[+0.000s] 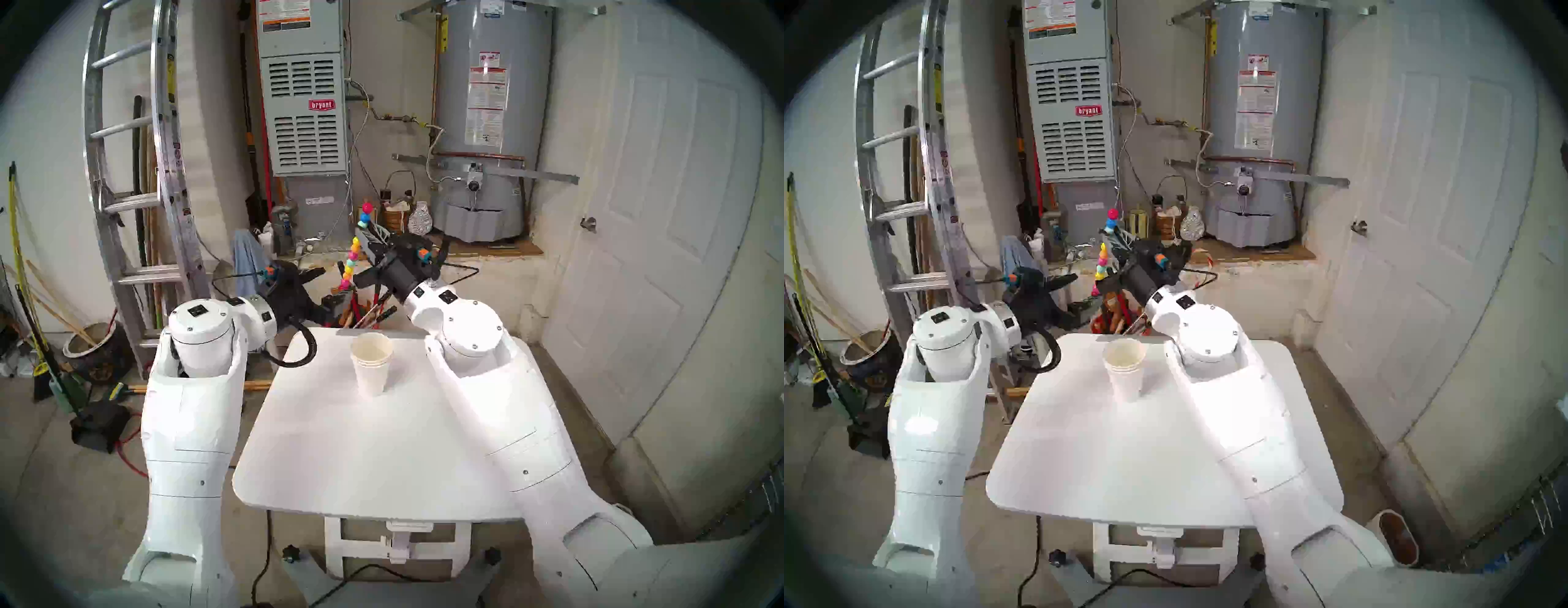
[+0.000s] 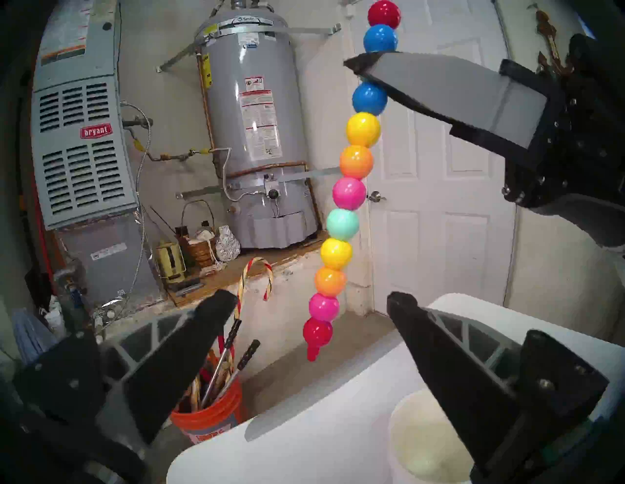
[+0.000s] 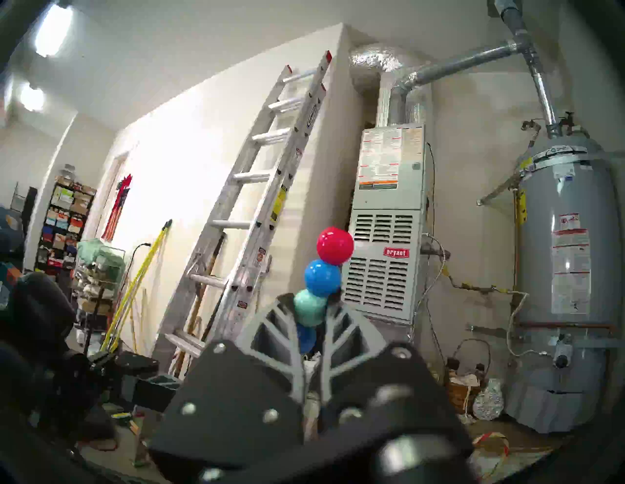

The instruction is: Switch the marker to another color

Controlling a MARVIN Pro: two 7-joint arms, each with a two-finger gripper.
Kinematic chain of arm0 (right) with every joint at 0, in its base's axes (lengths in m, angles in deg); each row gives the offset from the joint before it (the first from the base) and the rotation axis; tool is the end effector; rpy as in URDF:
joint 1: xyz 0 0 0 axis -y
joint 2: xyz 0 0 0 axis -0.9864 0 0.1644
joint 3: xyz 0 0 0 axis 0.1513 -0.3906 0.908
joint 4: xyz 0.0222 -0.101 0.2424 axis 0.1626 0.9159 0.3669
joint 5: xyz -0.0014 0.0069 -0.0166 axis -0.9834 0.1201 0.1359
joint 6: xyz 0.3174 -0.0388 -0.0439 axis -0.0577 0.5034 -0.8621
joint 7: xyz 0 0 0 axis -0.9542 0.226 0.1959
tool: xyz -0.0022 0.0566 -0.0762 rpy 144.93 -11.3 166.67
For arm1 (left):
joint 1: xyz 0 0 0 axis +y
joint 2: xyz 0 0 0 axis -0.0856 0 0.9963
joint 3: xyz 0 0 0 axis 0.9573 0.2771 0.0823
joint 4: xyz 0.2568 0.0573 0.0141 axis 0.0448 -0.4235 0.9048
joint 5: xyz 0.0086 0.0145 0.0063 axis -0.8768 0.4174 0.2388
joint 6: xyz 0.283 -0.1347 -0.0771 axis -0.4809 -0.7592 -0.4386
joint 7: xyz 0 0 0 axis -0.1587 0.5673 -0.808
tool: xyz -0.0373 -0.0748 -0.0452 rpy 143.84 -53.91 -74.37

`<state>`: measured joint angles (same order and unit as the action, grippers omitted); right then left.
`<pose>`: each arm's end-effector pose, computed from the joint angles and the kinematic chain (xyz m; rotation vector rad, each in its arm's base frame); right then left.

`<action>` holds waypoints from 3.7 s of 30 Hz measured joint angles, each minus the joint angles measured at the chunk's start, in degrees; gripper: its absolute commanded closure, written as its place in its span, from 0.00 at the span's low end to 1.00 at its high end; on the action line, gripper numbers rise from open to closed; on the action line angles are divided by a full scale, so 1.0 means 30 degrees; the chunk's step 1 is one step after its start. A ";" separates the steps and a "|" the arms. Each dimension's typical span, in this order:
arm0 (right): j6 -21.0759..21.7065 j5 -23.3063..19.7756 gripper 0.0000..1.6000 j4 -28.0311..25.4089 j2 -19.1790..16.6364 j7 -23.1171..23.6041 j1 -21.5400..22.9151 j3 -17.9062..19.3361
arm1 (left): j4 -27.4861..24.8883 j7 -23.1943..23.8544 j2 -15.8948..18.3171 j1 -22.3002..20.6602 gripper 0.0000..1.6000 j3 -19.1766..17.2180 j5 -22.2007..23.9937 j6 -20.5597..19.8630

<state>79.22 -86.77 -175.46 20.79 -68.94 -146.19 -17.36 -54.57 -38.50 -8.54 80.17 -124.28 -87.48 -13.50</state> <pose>0.4710 0.1803 -0.0979 -1.3954 -0.7200 -2.2600 0.4581 0.0235 -0.1322 1.9607 -0.7365 1.8794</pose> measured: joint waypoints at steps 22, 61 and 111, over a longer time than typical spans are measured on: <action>0.0001 0.0013 1.00 0.0386 -0.0037 0.0147 -0.0354 -0.0267 | 0.0266 -0.0373 -0.0039 -0.0309 0.00 0.0589 -0.0009 0.0371; -0.0522 -0.0123 1.00 0.0797 0.0051 -0.0361 -0.0542 -0.0225 | 0.0273 -0.0239 0.0207 0.0026 1.00 0.0594 0.0051 0.0476; -0.1647 0.0182 1.00 0.1594 0.0379 0.0326 -0.0156 -0.0397 | 0.1399 -0.0404 0.0085 -0.0340 0.38 0.1210 -0.0394 0.1262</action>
<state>74.28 -86.22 -170.68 21.93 -67.96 -146.66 -18.55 -50.37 -39.71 -8.28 79.15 -120.65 -88.67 -9.71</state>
